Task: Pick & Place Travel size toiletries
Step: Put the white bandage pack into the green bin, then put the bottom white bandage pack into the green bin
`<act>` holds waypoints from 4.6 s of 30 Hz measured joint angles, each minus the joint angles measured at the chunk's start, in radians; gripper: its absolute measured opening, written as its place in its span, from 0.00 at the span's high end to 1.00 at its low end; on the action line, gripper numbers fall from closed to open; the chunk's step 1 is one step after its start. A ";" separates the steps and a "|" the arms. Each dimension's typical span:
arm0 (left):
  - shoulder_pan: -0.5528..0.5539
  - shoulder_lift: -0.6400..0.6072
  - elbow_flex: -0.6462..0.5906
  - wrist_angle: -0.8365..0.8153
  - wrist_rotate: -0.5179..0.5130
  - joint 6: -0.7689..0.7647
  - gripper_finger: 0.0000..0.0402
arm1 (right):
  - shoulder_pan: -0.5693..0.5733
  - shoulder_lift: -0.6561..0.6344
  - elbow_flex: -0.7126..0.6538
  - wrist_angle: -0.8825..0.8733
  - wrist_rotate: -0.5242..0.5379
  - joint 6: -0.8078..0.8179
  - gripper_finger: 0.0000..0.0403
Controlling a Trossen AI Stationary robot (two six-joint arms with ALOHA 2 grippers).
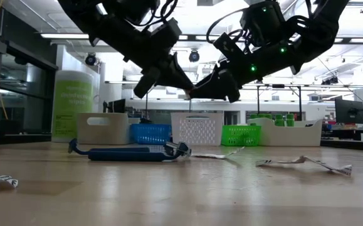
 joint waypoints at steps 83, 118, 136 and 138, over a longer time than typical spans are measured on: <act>0.137 -0.109 -0.001 -0.412 -0.129 -0.451 0.48 | -0.476 -0.203 0.000 -0.622 0.027 0.794 0.45; -0.500 -0.142 -0.002 -0.691 0.306 -0.717 0.48 | 0.219 -0.351 0.000 -0.898 0.164 0.955 0.52; -0.700 0.040 0.000 -0.335 0.295 -0.789 0.28 | 0.411 -0.351 0.000 -0.914 0.268 1.056 0.52; -0.718 0.067 -0.001 -0.307 0.266 -0.789 0.28 | 0.415 -0.351 0.000 -0.914 0.268 1.056 0.52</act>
